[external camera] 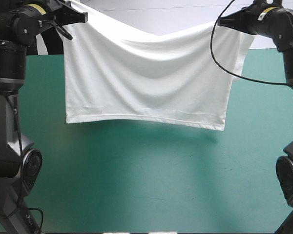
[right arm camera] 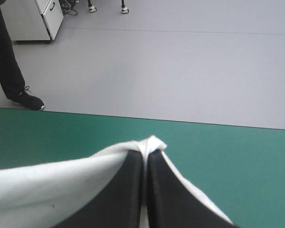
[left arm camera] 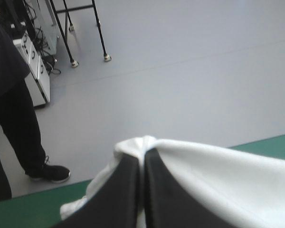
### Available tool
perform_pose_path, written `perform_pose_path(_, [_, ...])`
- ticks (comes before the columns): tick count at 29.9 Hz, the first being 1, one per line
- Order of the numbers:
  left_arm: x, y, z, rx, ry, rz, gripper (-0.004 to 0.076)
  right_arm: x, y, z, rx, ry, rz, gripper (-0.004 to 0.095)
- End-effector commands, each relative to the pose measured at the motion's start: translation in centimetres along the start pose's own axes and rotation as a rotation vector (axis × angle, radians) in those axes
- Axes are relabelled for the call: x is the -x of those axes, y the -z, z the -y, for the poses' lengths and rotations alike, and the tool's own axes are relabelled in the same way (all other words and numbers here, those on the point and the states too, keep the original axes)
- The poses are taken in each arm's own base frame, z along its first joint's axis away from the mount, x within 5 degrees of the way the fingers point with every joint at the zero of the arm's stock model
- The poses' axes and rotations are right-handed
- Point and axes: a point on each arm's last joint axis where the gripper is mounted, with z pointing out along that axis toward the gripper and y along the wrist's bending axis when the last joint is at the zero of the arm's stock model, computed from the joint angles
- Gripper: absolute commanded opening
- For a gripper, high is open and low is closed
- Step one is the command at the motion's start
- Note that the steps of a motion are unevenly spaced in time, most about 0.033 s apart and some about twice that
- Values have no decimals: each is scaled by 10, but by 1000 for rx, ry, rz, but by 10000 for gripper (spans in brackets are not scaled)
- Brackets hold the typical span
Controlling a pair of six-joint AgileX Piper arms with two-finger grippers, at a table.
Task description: Fold the cloth
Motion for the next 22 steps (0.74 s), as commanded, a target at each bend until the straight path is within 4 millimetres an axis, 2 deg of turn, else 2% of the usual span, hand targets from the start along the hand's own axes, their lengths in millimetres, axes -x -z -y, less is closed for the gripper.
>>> perform_pose_path(1, [25,8,-2,28,4,251,-22,25,6,1,-16,26,223,-16])
perform_pose_path(7, [26,-18,-2,43,6,376,-22,41,-8,3,-51,55,357,-16])
perform_pose_path(10, [22,-29,-2,42,6,369,-22,38,-21,4,-63,59,323,-16])
perform_pose_path(16, [-16,-69,2,10,17,119,-22,7,-60,5,-63,40,77,-17])
perform_pose_path(22, [-52,-102,6,-8,122,-94,-22,-32,-99,6,-70,21,-203,-17])
